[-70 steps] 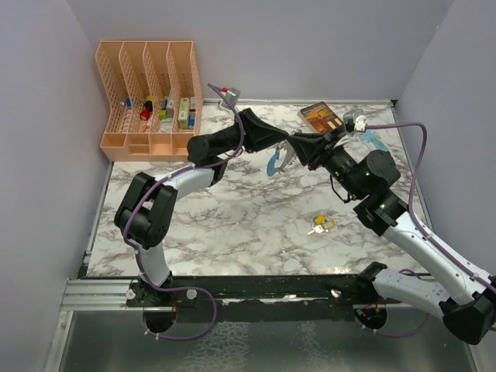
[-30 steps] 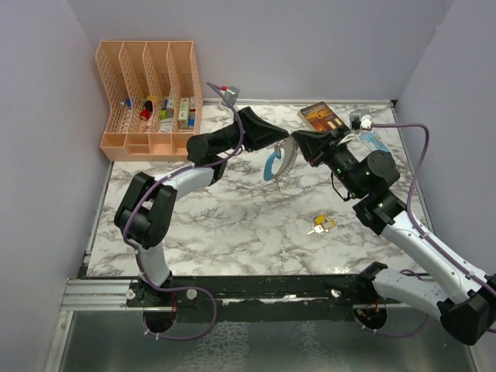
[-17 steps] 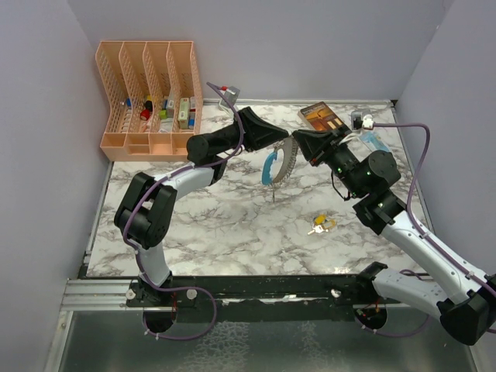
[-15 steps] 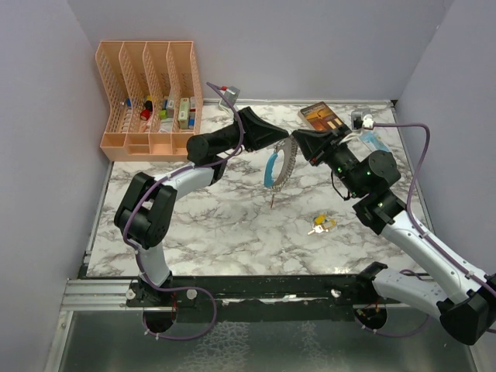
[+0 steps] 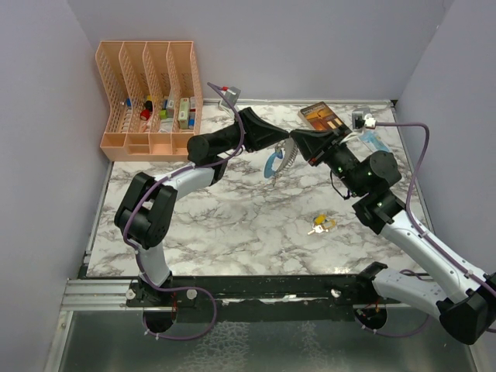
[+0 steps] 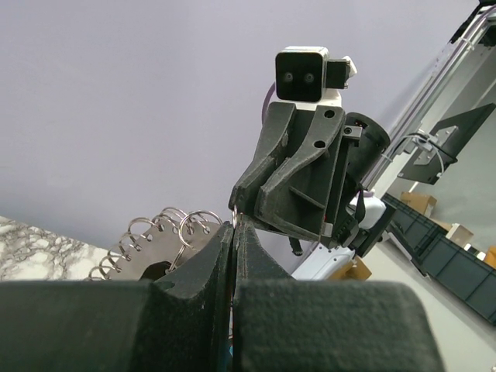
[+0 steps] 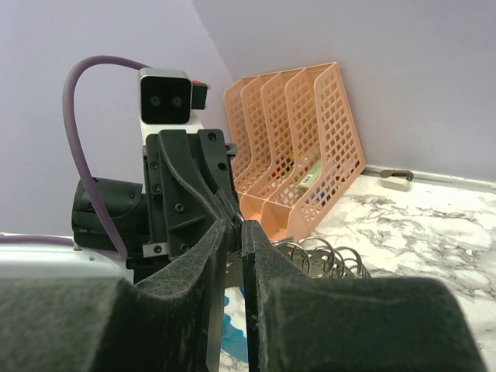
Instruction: Put the keys on the keyring
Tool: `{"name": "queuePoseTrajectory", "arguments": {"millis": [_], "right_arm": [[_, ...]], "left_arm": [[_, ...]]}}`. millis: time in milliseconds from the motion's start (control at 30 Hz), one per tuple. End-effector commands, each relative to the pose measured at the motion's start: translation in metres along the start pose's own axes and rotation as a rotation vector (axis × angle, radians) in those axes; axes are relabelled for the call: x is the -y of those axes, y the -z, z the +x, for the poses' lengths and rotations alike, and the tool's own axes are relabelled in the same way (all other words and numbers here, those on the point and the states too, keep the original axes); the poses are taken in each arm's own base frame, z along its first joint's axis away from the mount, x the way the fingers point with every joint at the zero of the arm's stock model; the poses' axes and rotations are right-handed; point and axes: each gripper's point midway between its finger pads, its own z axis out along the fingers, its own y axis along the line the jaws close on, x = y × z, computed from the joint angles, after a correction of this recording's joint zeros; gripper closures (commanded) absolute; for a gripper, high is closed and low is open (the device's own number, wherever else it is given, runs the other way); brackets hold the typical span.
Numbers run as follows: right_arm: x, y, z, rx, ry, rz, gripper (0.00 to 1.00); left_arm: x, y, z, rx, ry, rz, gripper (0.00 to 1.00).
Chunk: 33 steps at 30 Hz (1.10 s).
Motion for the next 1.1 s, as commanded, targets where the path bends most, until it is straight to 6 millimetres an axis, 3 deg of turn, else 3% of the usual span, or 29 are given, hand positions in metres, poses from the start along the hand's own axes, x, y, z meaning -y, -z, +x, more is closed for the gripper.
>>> {"name": "queuePoseTrajectory", "arguments": {"millis": [0, 333, 1067], "right_arm": [[-0.010, 0.002, 0.000, 0.009, -0.022, -0.048, 0.86], [-0.007, 0.003, 0.005, 0.011, -0.026, -0.046, 0.90], [-0.022, -0.005, 0.020, -0.007, -0.114, -0.152, 0.98]], "left_arm": [[0.049, -0.003, -0.015, 0.067, -0.217, 0.197, 1.00], [0.056, -0.005, -0.017, 0.063, -0.218, 0.211, 1.00], [0.059, -0.008, -0.017, 0.051, -0.220, 0.225, 1.00]]}}
